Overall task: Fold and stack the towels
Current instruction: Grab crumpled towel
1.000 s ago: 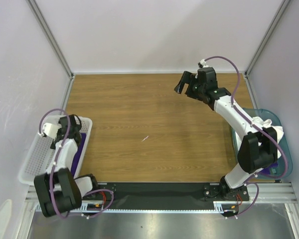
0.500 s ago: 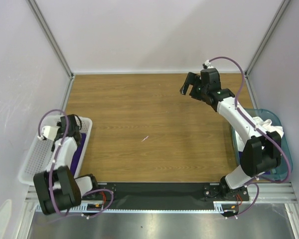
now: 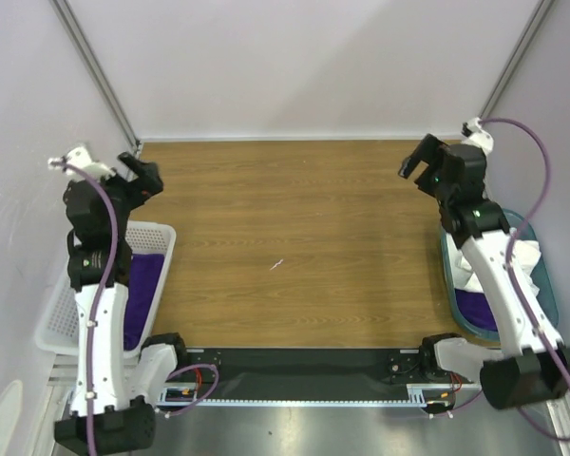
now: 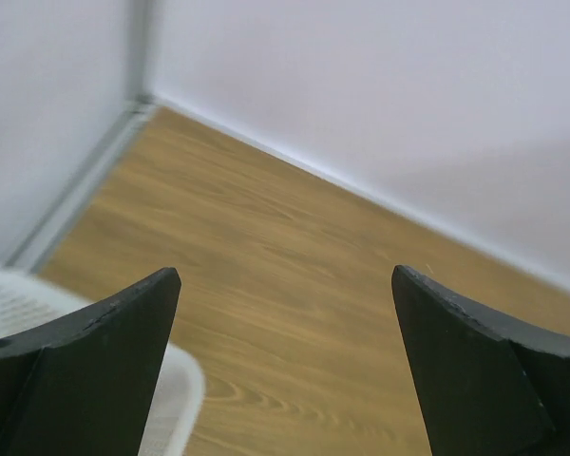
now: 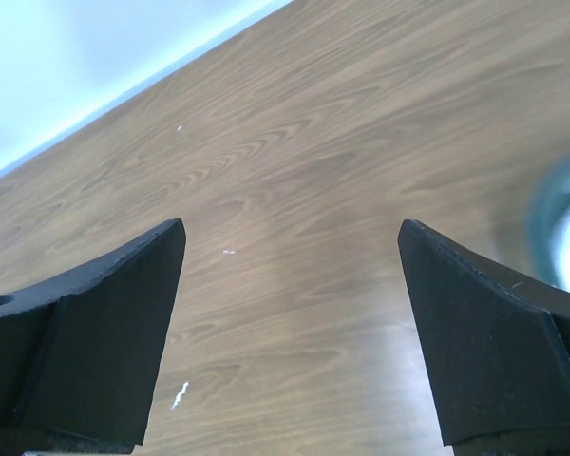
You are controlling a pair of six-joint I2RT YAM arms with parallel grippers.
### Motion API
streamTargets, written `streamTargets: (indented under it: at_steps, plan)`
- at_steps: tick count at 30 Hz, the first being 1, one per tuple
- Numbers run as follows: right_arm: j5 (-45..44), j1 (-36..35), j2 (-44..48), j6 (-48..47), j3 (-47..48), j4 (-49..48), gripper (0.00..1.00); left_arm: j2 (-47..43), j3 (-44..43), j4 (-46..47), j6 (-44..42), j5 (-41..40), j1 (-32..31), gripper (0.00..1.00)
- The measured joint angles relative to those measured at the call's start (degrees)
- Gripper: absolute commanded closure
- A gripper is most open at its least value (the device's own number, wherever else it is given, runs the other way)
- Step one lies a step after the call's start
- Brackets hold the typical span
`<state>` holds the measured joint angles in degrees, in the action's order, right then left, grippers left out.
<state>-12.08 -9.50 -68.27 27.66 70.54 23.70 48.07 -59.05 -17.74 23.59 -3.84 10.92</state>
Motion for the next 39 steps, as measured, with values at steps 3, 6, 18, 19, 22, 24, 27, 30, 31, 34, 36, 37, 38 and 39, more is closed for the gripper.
streamTargets:
  at_steps: [3,6,18,19,22,24,27,30,31,34,36,37,38,39]
  plan:
    - [-4.13,0.33,6.78,-0.26,-2.08,2.54,0.00,3.54,-3.74,-0.70,-3.74,7.63,-4.79,0.00]
    - [-9.94,1.16,12.72,-0.02,-3.67,6.01,0.00,7.39,-4.52,-1.27,-6.51,11.58,-12.50,0.00]
    - [-8.02,38.27,10.32,5.09,-16.06,12.02,0.00,12.87,0.46,-3.13,-9.68,14.60,-25.35,0.00]
    - [-7.56,39.69,9.09,5.18,-17.44,11.63,0.00,13.33,0.50,-3.17,-9.79,14.51,-25.90,0.00]
    - [-7.15,40.79,6.08,5.35,-20.22,9.81,0.00,13.79,1.03,-3.17,-10.23,14.56,-27.23,0.00]
    - [-6.93,40.85,4.66,5.44,-21.05,8.00,0.00,13.90,1.22,-3.30,-10.27,14.53,-27.58,0.00]
    - [-6.67,40.87,2.49,5.84,-21.99,4.42,0.00,14.40,1.22,-3.30,-10.34,14.53,-27.63,0.00]
    - [-6.73,40.87,0.39,6.01,-23.43,1.03,0.02,15.43,1.22,-3.30,-10.38,14.53,-27.63,0.00]
    - [-6.80,40.87,-0.31,6.05,-23.93,0.20,0.02,15.78,1.22,-3.34,-10.40,14.53,-27.63,0.00]
    - [-6.93,40.87,-2.34,6.19,-25.00,-2.23,0.10,17.49,1.22,-3.52,-10.60,14.53,-27.63,0.00]
    - [-6.93,40.87,-3.32,6.14,-25.46,-3.76,0.16,18.56,1.22,-3.93,-10.64,14.53,-27.63,0.00]
    - [-6.97,40.87,-3.74,6.16,-25.64,-4.48,0.18,19.04,1.22,-4.26,-10.64,14.51,-27.63,0.00]
    - [-7.04,40.87,-4.15,6.19,-25.68,-5.05,0.24,19.37,1.22,-4.50,-10.67,14.51,-27.63,0.00]
    - [-7.13,40.89,-4.52,5.99,-25.68,-5.62,0.30,19.54,1.22,-4.68,-10.67,14.49,-27.63,0.00]
